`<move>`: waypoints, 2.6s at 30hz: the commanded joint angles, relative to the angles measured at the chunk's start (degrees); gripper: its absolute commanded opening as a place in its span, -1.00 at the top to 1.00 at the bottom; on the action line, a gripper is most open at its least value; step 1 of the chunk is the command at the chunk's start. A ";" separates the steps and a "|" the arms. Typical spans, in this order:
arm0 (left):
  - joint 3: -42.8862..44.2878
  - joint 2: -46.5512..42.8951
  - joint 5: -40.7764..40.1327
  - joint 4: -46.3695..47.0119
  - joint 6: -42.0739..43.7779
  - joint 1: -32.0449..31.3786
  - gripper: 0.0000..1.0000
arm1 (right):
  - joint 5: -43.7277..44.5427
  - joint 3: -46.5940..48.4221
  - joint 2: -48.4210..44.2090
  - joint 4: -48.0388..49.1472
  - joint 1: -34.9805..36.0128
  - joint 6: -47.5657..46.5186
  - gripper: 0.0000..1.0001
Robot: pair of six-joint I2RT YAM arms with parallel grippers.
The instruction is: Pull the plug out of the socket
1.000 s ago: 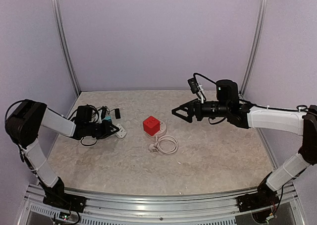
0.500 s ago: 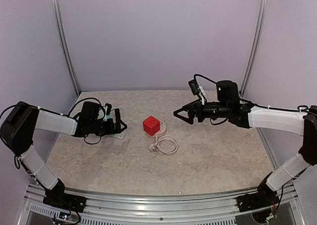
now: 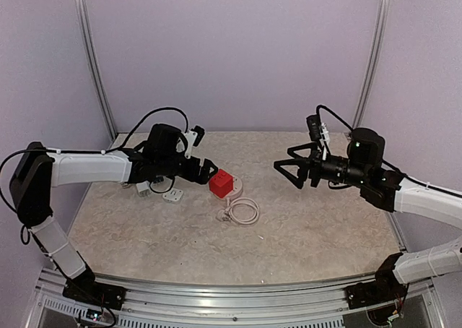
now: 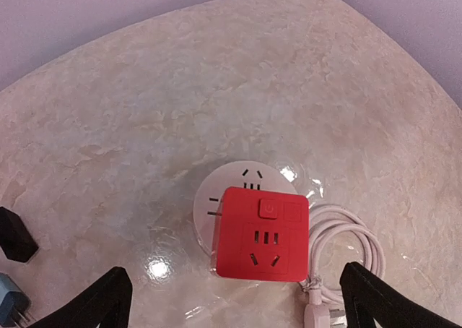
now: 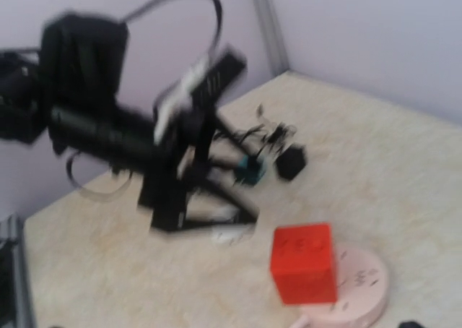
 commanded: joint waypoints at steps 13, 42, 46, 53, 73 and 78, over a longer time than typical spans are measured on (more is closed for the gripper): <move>14.95 14.89 8.27 -15.63 6.75 -1.52 -0.95 | 9.74 3.38 3.76 -10.03 -0.43 1.34 -0.99; 2.07 3.59 -0.80 -7.58 10.24 -8.54 0.96 | -1.39 1.32 21.50 0.10 -1.92 14.31 -0.99; -2.69 0.28 2.13 -4.10 11.07 -9.23 1.00 | -5.04 2.00 25.88 3.55 -1.93 15.86 -0.89; -4.01 0.13 5.41 -4.51 11.48 -10.71 1.00 | -11.61 2.23 32.28 10.68 -1.27 18.66 -0.50; -1.70 2.60 9.19 -4.37 13.04 -13.15 1.00 | -11.13 11.60 46.41 9.04 5.40 22.25 0.74; -0.18 3.76 8.33 -5.12 13.19 -13.42 1.00 | -9.99 12.40 49.00 7.33 6.71 21.55 0.80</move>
